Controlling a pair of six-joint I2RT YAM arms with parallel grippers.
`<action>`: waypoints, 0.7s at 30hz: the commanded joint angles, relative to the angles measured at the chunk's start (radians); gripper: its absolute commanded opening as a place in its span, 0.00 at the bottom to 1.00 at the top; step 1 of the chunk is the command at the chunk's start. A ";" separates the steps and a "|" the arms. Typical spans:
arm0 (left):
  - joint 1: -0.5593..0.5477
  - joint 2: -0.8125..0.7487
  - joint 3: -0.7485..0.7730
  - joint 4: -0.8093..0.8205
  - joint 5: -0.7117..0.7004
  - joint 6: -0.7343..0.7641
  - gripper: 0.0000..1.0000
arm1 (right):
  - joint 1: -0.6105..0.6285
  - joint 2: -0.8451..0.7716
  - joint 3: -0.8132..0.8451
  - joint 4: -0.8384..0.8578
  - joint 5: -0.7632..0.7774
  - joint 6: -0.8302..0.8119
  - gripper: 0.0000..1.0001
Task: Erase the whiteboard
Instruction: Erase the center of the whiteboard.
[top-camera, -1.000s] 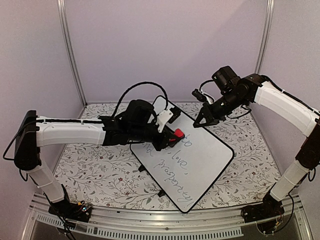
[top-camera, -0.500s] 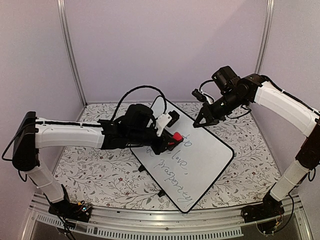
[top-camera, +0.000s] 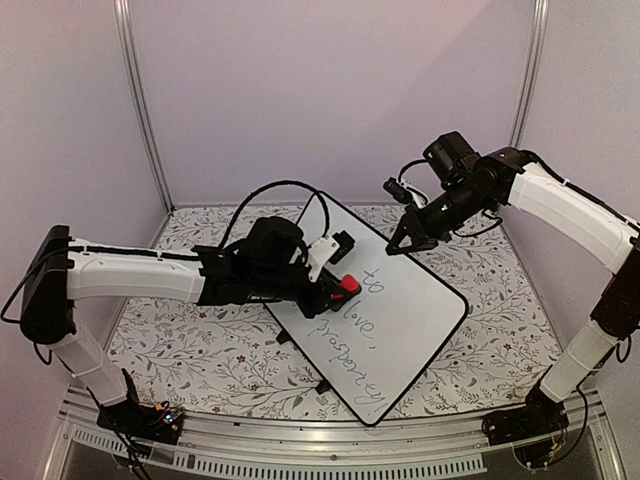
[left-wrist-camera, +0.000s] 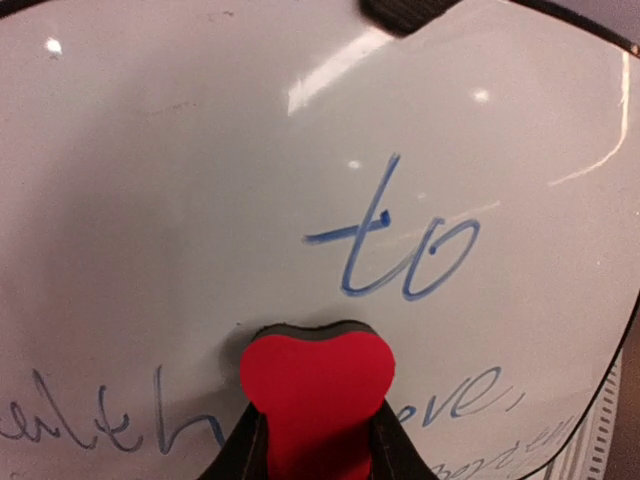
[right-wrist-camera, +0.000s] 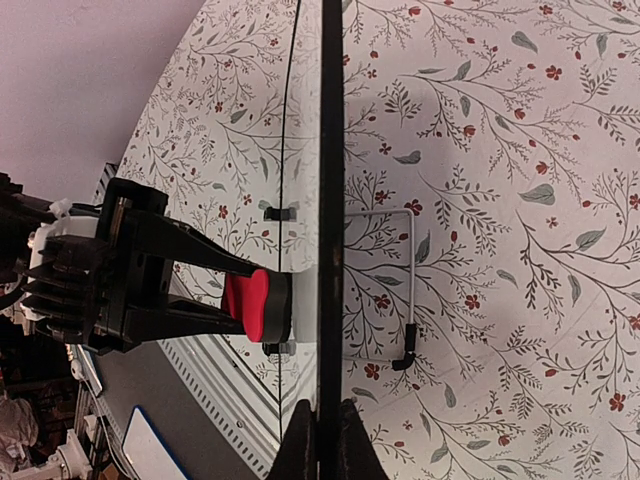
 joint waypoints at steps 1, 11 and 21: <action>-0.016 0.047 0.039 -0.023 -0.013 0.011 0.00 | 0.051 0.007 0.032 0.022 -0.063 -0.073 0.00; -0.015 0.068 0.063 -0.006 -0.029 0.033 0.00 | 0.051 0.009 0.047 0.015 -0.070 -0.065 0.00; -0.016 0.075 0.109 -0.031 -0.025 0.038 0.00 | 0.051 0.029 0.072 0.013 -0.070 -0.065 0.00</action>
